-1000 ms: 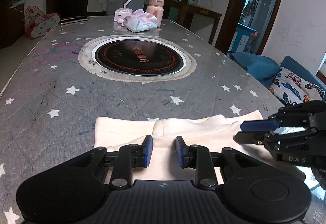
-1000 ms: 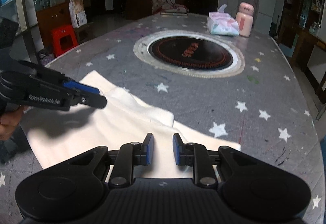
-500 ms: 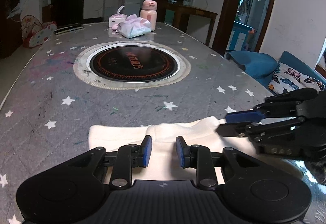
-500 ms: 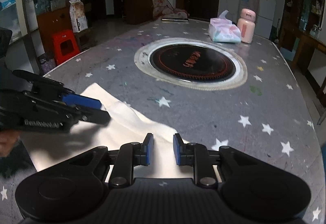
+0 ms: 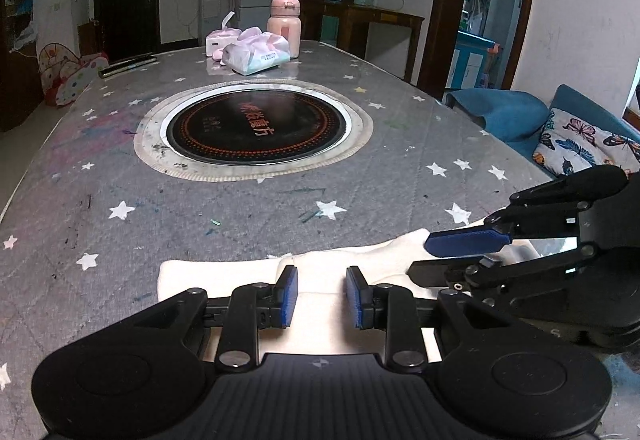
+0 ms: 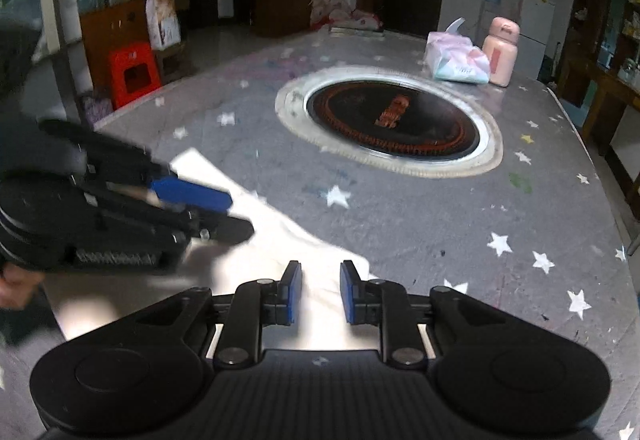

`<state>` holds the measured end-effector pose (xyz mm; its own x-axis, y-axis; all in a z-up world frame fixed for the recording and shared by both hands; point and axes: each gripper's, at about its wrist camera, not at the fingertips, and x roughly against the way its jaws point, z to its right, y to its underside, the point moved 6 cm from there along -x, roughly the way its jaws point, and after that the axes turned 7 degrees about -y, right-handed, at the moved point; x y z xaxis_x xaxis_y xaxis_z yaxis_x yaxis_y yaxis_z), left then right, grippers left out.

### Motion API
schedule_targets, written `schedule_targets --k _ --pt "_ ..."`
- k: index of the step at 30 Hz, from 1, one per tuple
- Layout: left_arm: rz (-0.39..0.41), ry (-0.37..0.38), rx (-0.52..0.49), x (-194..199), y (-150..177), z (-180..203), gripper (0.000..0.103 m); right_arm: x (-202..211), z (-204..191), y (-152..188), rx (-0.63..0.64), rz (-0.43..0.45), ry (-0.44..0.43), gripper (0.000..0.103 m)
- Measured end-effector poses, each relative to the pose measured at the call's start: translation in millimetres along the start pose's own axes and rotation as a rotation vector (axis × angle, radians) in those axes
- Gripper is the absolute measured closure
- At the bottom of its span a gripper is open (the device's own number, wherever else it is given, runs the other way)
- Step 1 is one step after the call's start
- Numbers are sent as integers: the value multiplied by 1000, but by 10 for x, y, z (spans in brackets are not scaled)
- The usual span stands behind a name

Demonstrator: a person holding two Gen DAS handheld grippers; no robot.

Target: Fold clothes

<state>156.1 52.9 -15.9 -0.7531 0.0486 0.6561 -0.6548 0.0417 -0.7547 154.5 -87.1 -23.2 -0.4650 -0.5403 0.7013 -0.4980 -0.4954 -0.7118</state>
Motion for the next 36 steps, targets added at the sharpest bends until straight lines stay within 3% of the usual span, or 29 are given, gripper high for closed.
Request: schedule_targets --k 6,14,19,25,29,36 --pt "-6 15 7 -6 -9 -32 74 229 -113 -13 20 33 -31 84" --pt "-4 -2 3 -18 -6 -18 74 512 -713 289 146 13 -132 84" --pt "-4 -17 2 -34 -10 -23 74 528 -964 496 236 7 -102 84" --pt "-2 -22 10 -48 -4 -55 74 791 -930 539 200 39 -96 84" --pt "0 -23 13 -49 0 -60 74 771 -811 715 162 -12 -88 84" --pt "-3 -15 28 -37 -9 -81 74 976 -611 662 75 30 -69 84"
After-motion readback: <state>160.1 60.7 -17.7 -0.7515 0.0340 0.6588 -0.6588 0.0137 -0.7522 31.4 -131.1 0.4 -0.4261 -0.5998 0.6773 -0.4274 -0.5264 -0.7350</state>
